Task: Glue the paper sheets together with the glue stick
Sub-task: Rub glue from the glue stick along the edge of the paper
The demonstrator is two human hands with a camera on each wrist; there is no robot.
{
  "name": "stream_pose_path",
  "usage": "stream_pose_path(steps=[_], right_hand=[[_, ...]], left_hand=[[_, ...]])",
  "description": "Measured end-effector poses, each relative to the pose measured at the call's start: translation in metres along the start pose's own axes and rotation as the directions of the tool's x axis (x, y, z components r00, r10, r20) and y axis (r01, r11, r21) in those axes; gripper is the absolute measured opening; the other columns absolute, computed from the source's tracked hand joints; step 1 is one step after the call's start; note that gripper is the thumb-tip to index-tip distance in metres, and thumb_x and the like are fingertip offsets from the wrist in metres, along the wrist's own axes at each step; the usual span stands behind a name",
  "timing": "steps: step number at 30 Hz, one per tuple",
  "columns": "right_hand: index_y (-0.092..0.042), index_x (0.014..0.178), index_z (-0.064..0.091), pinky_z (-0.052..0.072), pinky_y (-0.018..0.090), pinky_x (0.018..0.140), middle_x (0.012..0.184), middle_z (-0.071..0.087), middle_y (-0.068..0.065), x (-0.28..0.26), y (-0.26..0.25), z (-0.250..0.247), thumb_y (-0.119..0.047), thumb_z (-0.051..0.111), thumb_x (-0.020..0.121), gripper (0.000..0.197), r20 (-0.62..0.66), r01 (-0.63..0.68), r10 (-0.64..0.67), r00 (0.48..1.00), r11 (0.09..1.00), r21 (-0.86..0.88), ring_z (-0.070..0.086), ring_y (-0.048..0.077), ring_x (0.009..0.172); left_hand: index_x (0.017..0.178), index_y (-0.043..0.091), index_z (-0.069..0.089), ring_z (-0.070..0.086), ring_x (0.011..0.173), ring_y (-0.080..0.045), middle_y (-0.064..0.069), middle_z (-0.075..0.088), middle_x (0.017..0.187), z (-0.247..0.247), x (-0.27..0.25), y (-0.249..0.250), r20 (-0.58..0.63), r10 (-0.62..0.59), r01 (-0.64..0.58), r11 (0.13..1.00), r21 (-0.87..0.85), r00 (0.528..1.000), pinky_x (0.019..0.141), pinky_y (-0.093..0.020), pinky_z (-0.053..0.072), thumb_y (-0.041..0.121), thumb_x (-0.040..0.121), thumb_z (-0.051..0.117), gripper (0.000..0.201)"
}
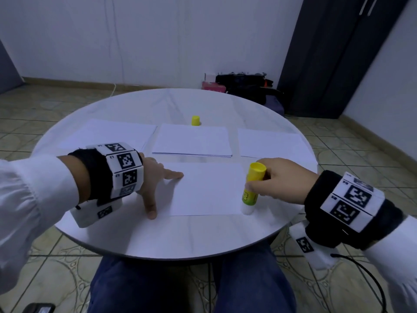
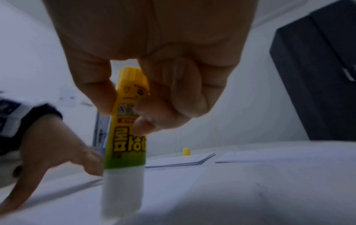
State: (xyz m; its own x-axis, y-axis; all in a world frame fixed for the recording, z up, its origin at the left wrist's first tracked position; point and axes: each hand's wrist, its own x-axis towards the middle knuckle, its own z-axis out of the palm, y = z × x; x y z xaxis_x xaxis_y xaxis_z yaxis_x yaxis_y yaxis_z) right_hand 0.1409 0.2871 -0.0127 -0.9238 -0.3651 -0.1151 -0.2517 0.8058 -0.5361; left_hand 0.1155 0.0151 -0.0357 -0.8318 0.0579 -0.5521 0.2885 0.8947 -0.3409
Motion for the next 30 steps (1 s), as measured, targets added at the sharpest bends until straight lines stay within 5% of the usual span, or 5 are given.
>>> stream_pose_path(steps=[4, 11, 20, 25, 30], right_hand=[[-0.013, 0.087, 0.056, 0.038, 0.016, 0.048, 0.066, 0.065, -0.001, 0.012, 0.012, -0.014, -0.006, 0.072, 0.072, 0.023, -0.173, -0.031, 0.083, 0.982, 0.958, 0.283, 0.055, 0.006, 0.052], [-0.019, 0.098, 0.055, 0.044, 0.031, 0.069, 0.092, 0.053, 0.003, 0.073, 0.040, -0.015, -0.012, 0.064, 0.084, 0.018, -0.229, -0.181, 0.284, 0.931, 0.904, 0.387, 0.050, 0.021, 0.078], [-0.010, 0.092, 0.065, 0.050, 0.033, 0.078, 0.086, 0.065, 0.009, 0.097, 0.040, -0.013, -0.011, 0.076, 0.070, 0.024, -0.113, -0.444, 0.457, 0.882, 0.888, 0.122, 0.061, 0.026, 0.077], [-0.010, 0.093, 0.065, 0.049, 0.034, 0.085, 0.086, 0.067, 0.010, 0.092, 0.035, -0.009, -0.021, 0.080, 0.069, 0.031, -0.120, -0.501, 0.502, 0.857, 0.865, 0.037, 0.064, 0.028, 0.082], [-0.012, 0.076, 0.054, 0.042, 0.026, 0.065, 0.074, 0.058, 0.005, 0.067, 0.014, -0.012, -0.032, 0.072, 0.079, 0.028, -0.017, -0.564, 0.569, 0.822, 0.812, -0.151, 0.056, 0.023, 0.070]], left_hand=[[0.151, 0.040, 0.001, 0.025, 0.141, -0.017, 0.009, 0.029, 0.150, 0.006, 0.000, -0.004, -0.023, -0.003, 0.003, 1.000, -0.020, 1.000, 0.114, -0.042, 0.023, 0.069, 0.056, 0.076, 0.124], [0.146, 0.037, 0.015, 0.039, 0.129, -0.018, 0.013, 0.032, 0.134, 0.014, 0.005, -0.013, -0.062, 0.053, -0.058, 0.994, -0.091, 0.997, 0.100, -0.041, 0.036, 0.067, 0.051, 0.079, 0.119], [0.147, 0.037, 0.009, 0.037, 0.132, -0.021, 0.010, 0.024, 0.147, 0.018, 0.004, -0.025, -0.047, 0.078, -0.086, 0.975, -0.204, 0.996, 0.106, -0.043, 0.036, 0.060, 0.054, 0.084, 0.122], [0.151, 0.035, -0.008, 0.011, 0.147, -0.019, 0.007, -0.006, 0.160, 0.029, -0.001, -0.032, -0.052, 0.040, -0.052, 0.960, -0.276, 0.998, 0.118, -0.042, 0.017, 0.063, 0.059, 0.080, 0.130], [0.150, 0.040, -0.008, 0.008, 0.148, -0.017, 0.010, -0.007, 0.160, 0.033, -0.019, -0.056, -0.031, 0.014, -0.024, 0.927, -0.374, 0.999, 0.119, -0.043, 0.014, 0.099, 0.009, 0.048, 0.163]])
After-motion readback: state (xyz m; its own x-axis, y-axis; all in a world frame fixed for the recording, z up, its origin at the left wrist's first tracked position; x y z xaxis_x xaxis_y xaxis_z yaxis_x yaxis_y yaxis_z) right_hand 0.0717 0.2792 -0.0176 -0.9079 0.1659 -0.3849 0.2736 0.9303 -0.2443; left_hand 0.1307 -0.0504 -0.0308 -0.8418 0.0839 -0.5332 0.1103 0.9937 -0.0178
